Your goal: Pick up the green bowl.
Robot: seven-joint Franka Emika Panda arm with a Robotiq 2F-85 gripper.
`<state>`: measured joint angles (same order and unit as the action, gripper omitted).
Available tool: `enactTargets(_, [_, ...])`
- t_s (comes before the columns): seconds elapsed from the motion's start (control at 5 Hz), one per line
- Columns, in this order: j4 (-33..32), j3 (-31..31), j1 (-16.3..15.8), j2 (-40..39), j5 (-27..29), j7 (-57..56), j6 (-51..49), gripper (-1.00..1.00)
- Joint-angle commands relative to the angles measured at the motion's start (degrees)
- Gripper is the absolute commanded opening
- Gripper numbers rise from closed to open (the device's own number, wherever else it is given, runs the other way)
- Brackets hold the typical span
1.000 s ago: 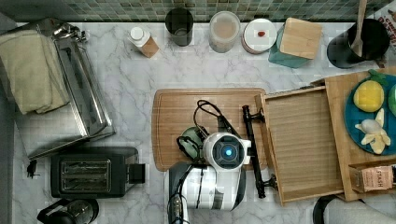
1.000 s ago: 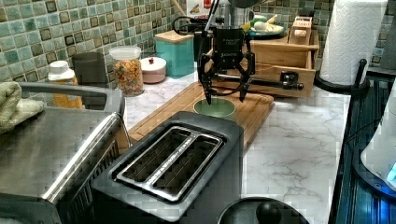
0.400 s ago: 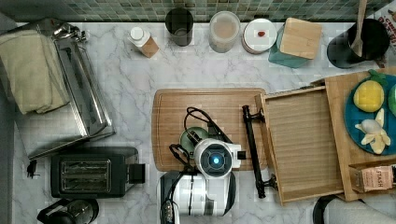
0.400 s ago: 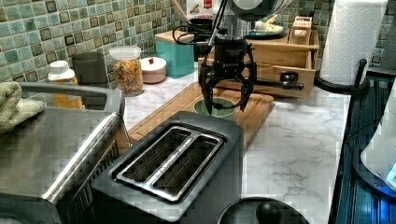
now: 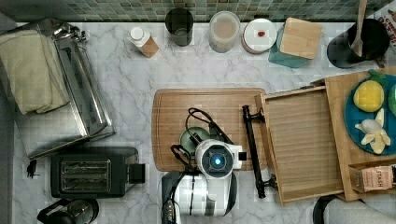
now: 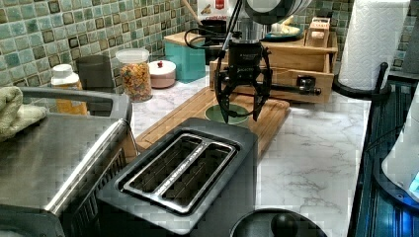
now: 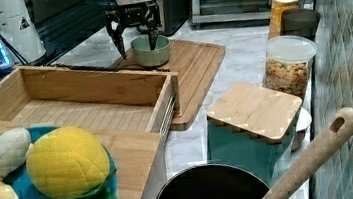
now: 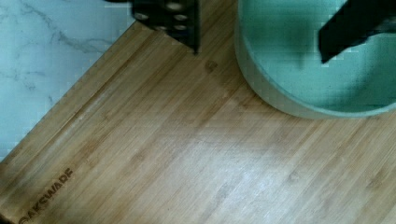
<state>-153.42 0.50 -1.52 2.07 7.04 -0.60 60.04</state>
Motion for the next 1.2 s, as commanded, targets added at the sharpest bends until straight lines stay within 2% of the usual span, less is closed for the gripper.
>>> enactTargets(0.2, [1.7, -0.3, 0.5, -0.7, 0.6, 0.5, 0.2, -1.0])
enactTargets(0.6, [4.9, -0.2, 0.5, 1.9, -0.1, 0.5, -6.0, -1.0])
enactTargets(0.8, [8.4, 0.8, 0.1, 5.4, -4.5, 6.4, -10.7, -1.0])
enactTargets(1.0, [13.9, 5.9, 5.2, 6.8, -4.0, 7.2, -15.4, -1.0])
enactTargets(1.2, [19.3, 3.2, 4.2, 9.3, -4.6, 6.8, -22.2, -1.0])
